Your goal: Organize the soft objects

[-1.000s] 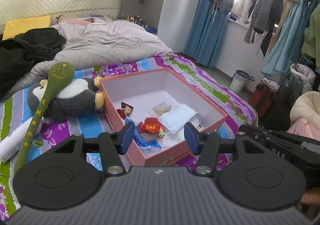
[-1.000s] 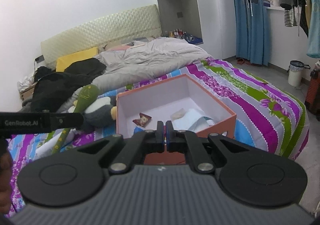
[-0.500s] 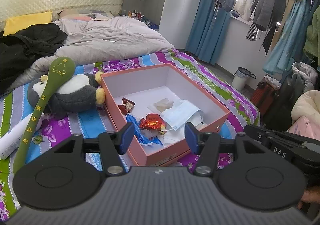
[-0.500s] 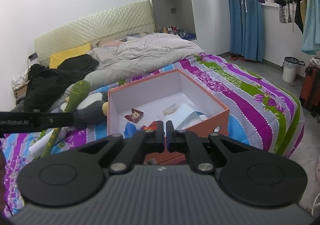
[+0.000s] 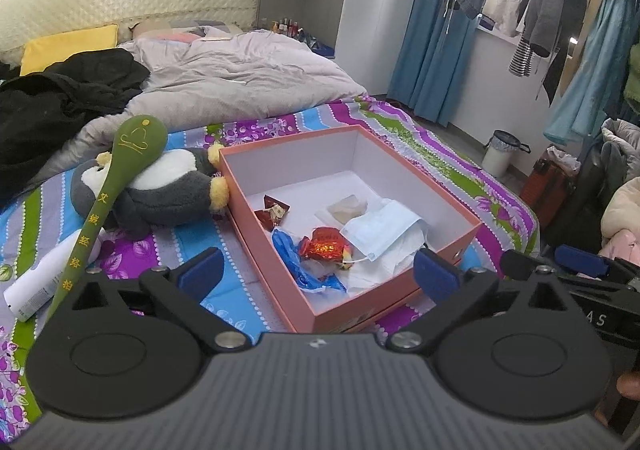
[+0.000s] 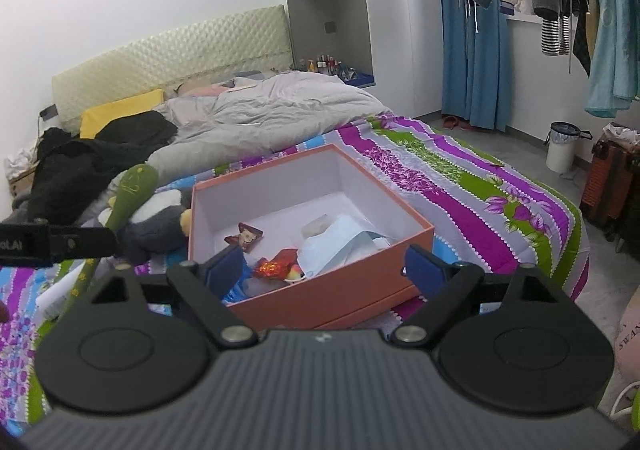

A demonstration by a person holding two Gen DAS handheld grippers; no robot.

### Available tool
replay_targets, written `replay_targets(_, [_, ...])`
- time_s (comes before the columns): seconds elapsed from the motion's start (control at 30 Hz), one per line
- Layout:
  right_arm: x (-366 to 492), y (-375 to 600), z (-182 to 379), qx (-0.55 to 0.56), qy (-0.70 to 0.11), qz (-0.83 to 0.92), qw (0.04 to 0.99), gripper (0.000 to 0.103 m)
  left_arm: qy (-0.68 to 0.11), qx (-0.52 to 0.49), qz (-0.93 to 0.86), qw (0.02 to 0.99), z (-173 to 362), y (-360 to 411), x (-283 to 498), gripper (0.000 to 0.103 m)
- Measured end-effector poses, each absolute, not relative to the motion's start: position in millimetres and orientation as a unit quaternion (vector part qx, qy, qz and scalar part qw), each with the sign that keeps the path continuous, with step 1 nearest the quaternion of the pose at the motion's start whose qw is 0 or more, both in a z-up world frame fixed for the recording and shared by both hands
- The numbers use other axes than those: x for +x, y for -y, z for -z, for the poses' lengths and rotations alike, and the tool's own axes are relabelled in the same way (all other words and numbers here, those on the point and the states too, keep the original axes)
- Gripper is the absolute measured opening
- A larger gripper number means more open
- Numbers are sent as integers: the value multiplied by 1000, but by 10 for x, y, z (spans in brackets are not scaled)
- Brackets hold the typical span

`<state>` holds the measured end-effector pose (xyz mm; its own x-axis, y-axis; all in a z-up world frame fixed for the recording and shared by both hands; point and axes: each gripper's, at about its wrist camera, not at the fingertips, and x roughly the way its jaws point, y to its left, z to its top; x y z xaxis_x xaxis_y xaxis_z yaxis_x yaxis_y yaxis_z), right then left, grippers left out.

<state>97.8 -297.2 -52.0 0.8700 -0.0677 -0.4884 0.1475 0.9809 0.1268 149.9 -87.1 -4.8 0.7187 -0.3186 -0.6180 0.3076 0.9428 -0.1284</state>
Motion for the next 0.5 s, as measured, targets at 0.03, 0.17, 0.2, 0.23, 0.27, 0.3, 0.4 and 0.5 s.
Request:
replay_targets(0.03, [980, 2970, 522, 79, -249, 55, 964, 89, -335, -8, 169, 927, 50, 870, 1502, 103])
replay_targets(0.17, [986, 2971, 527, 81, -251, 54, 963, 89, -335, -8, 170, 927, 50, 873, 1498, 103])
replay_targets(0.2, [986, 2971, 527, 81, -251, 54, 963, 89, -335, -8, 170, 927, 49, 873, 1499, 103])
replay_targets(0.23, [988, 2967, 526, 80, -251, 53, 963, 89, -336, -8, 170, 927, 49, 872, 1499, 103])
replay_targets(0.27, [991, 2964, 526, 79, -252, 52, 963, 89, -336, -9, 169, 927, 50, 869, 1499, 103])
replay_targets(0.3, [993, 2958, 528, 77, -252, 52, 963, 89, -336, -10, 170, 926, 46, 872, 1499, 103])
replay_targets(0.4, [1002, 2950, 536, 74, -254, 54, 963, 89, -340, -9, 162, 926, 53, 860, 1507, 103])
replay_targets(0.5, [1003, 2954, 538, 75, -255, 53, 963, 89, -344, -10, 159, 925, 56, 838, 1512, 103])
